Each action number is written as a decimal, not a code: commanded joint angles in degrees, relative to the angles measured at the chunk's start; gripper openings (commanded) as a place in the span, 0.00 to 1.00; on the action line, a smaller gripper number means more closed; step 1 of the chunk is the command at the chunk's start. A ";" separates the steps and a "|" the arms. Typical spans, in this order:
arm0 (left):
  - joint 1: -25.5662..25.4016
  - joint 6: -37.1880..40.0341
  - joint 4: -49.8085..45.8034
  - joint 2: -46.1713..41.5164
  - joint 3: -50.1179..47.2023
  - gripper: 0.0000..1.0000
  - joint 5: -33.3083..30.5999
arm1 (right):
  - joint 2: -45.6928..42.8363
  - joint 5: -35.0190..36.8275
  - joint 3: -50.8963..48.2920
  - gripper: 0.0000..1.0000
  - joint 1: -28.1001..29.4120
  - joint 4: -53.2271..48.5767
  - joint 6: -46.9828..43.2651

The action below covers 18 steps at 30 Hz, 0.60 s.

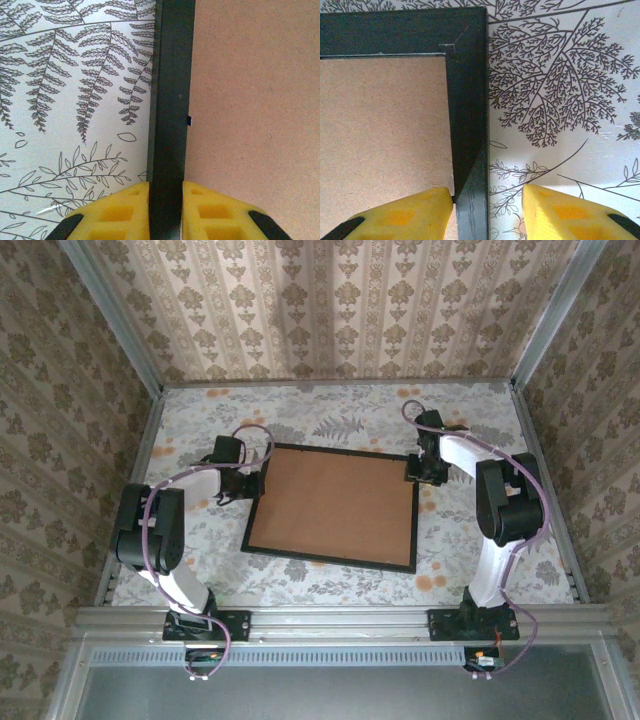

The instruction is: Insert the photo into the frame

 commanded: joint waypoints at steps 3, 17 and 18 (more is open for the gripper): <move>-1.05 -1.07 -3.06 0.96 -2.02 0.19 2.72 | 3.45 0.25 1.32 0.45 5.17 -3.01 0.20; -1.20 -1.16 -2.97 1.31 -2.27 0.19 1.81 | 4.96 6.10 3.38 0.43 9.22 -4.78 -0.52; -1.18 -1.16 -3.03 1.31 -2.25 0.19 1.64 | 4.38 6.03 3.38 0.43 9.11 -4.84 -0.64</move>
